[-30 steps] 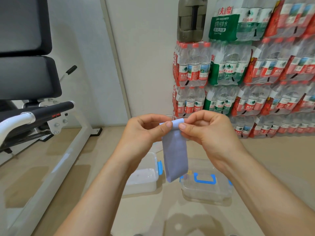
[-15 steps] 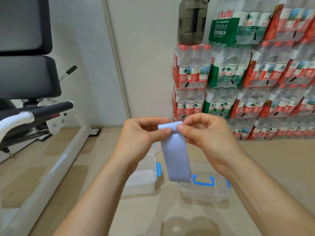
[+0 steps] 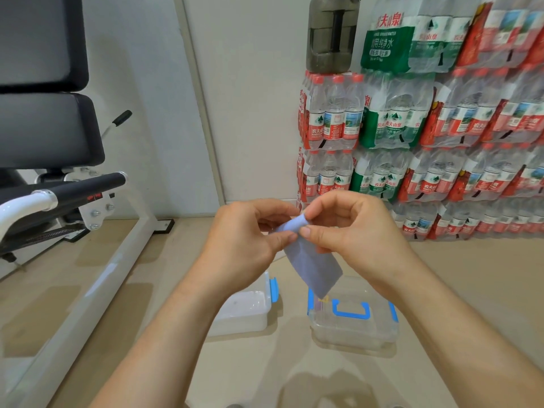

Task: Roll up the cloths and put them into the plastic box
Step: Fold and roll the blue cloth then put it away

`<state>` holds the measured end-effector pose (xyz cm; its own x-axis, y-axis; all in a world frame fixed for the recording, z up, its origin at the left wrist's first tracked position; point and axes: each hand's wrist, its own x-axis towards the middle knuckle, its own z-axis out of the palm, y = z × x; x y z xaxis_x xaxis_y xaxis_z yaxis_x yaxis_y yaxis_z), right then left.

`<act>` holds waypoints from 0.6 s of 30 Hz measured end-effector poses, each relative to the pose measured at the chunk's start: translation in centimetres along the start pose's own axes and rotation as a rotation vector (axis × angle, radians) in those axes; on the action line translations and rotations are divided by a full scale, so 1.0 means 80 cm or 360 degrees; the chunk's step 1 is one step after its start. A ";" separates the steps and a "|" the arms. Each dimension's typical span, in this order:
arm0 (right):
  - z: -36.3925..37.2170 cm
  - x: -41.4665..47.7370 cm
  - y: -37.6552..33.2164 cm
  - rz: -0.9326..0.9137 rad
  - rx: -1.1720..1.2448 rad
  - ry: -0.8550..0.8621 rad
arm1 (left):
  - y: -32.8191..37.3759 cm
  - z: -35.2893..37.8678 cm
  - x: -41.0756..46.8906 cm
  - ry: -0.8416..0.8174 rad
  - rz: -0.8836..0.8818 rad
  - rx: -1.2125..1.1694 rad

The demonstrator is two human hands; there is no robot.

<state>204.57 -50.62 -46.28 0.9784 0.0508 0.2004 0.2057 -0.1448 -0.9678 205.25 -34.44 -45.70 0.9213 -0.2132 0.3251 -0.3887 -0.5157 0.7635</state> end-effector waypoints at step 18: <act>0.010 -0.004 -0.001 0.0066 -0.0126 0.0129 | -0.002 0.005 0.001 0.0188 0.0181 0.0286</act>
<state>204.24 -49.80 -46.38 0.9838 -0.0363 0.1754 0.1632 -0.2227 -0.9611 205.39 -34.71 -45.99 0.8607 -0.1852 0.4742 -0.4730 -0.6353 0.6104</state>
